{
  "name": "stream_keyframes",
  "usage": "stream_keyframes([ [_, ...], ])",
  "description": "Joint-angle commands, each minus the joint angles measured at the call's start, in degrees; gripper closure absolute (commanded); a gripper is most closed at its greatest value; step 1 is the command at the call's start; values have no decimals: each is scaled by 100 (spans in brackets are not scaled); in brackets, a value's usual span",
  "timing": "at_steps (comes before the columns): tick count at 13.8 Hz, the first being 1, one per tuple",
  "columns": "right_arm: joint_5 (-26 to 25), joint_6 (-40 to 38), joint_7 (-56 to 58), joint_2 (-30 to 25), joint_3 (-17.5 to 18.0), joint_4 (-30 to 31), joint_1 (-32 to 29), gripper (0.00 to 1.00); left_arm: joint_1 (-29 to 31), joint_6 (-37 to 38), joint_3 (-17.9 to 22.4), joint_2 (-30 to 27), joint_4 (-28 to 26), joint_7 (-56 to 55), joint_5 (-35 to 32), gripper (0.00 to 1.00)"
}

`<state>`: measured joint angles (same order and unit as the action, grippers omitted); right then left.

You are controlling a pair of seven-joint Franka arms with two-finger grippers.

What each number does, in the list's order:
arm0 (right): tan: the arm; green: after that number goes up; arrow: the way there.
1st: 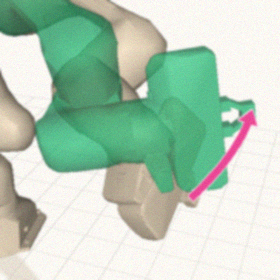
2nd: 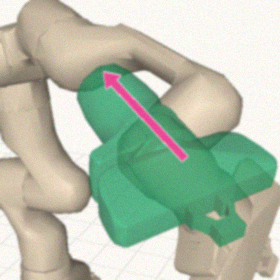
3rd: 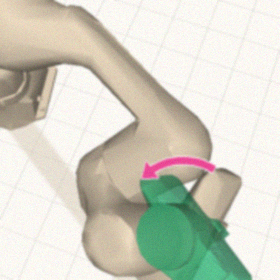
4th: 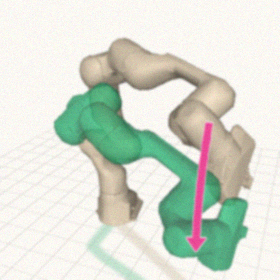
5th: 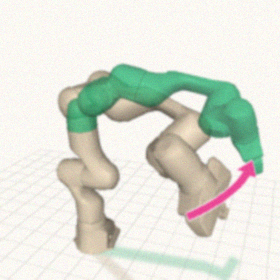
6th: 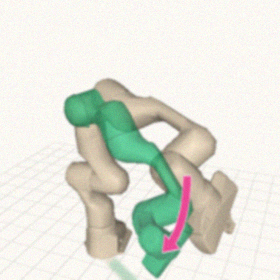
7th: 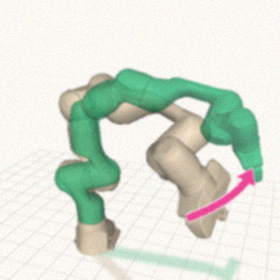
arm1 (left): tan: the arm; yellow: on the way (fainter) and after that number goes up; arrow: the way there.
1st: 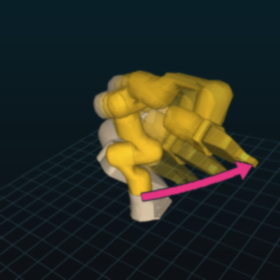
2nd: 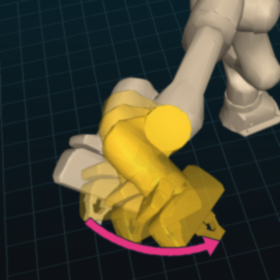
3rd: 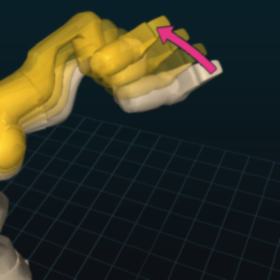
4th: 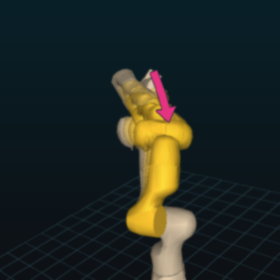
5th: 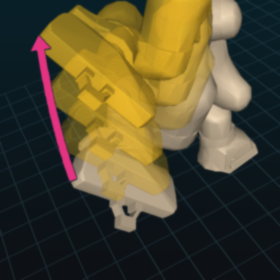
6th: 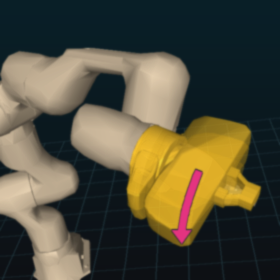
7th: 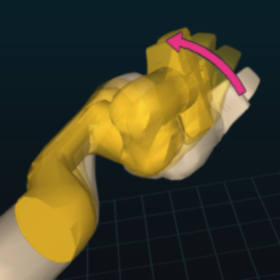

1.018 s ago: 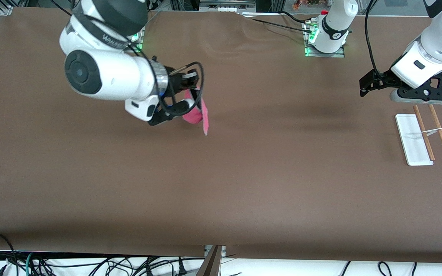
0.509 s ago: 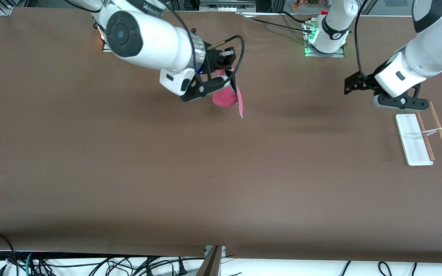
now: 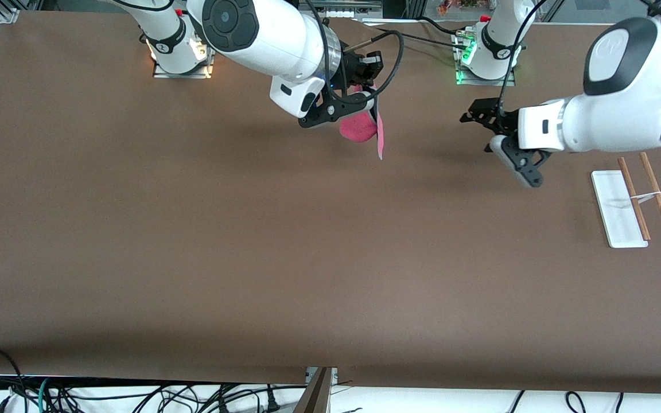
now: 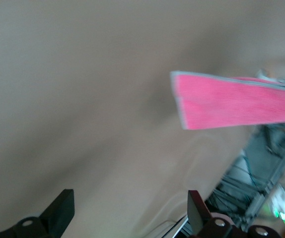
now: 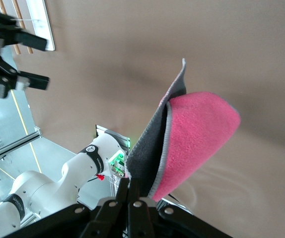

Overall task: Pass towel and hang on rack
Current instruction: 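Carry the towel toward the middle while the left gripper approaches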

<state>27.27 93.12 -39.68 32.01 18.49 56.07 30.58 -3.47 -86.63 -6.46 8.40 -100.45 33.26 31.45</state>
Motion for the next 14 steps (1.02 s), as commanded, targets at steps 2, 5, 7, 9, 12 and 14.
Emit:
stream_keyframes([
  [2, 33, 31, -285, -107, -3, -52, 80, 100, 13, 32, -31, 688, 87, 2503, 1228, 0],
  [5, 33, 22, -452, -116, -3, -52, 80, 100, 13, -72, -39, 892, -254, 4052, 2055, 0],
  [7, 33, 31, -522, -116, -3, -52, 80, 100, 13, -414, -144, 874, -868, 5176, 2836, 0],
  [9, 33, 22, -540, -116, -3, -44, 80, 100, 5, -879, -337, 883, -1423, 6179, 3620, 0],
  [12, 33, 31, -540, -116, -3, -44, 80, 100, -4, -1145, -636, 918, -1758, 6702, 4236, 0],
  [14, 33, 31, -540, -116, -3, -44, 80, 100, -21, -1154, -716, 927, -1776, 6746, 4492, 0],
])
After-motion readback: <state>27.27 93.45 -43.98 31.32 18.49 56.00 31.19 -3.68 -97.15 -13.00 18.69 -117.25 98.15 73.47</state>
